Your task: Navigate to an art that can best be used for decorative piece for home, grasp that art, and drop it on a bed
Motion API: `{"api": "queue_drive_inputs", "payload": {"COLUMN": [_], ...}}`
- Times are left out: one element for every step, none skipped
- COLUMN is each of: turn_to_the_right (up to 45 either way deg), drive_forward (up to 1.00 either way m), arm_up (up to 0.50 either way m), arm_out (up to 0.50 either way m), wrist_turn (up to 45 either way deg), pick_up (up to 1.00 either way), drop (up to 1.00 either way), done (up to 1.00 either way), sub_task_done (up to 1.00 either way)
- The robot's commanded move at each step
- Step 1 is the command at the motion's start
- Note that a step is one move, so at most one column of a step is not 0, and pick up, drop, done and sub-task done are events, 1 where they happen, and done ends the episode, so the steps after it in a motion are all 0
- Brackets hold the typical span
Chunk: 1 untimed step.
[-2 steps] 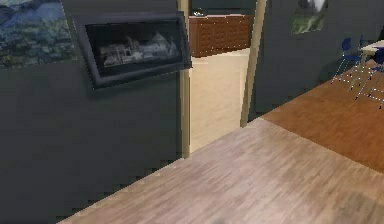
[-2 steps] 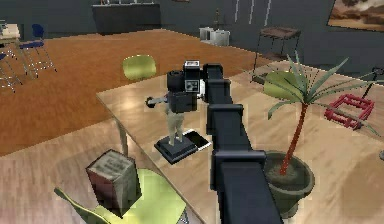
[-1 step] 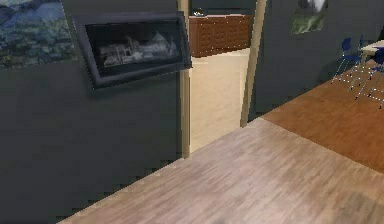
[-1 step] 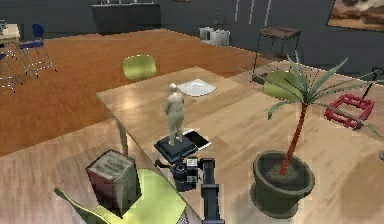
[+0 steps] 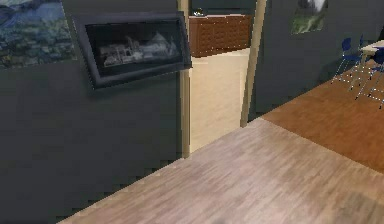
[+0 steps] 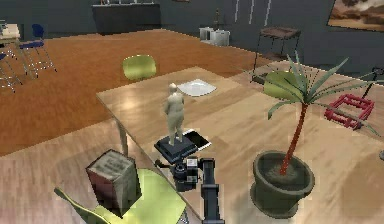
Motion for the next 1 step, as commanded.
{"api": "queue_drive_inputs", "payload": {"turn_to_the_right": [0.0], "drive_forward": [0.00], "arm_up": [0.10], "arm_out": [0.00], "wrist_turn": [0.0], "pick_up": [0.00], "drop": [0.00], "done": [0.00], "sub_task_done": [0.00]}}
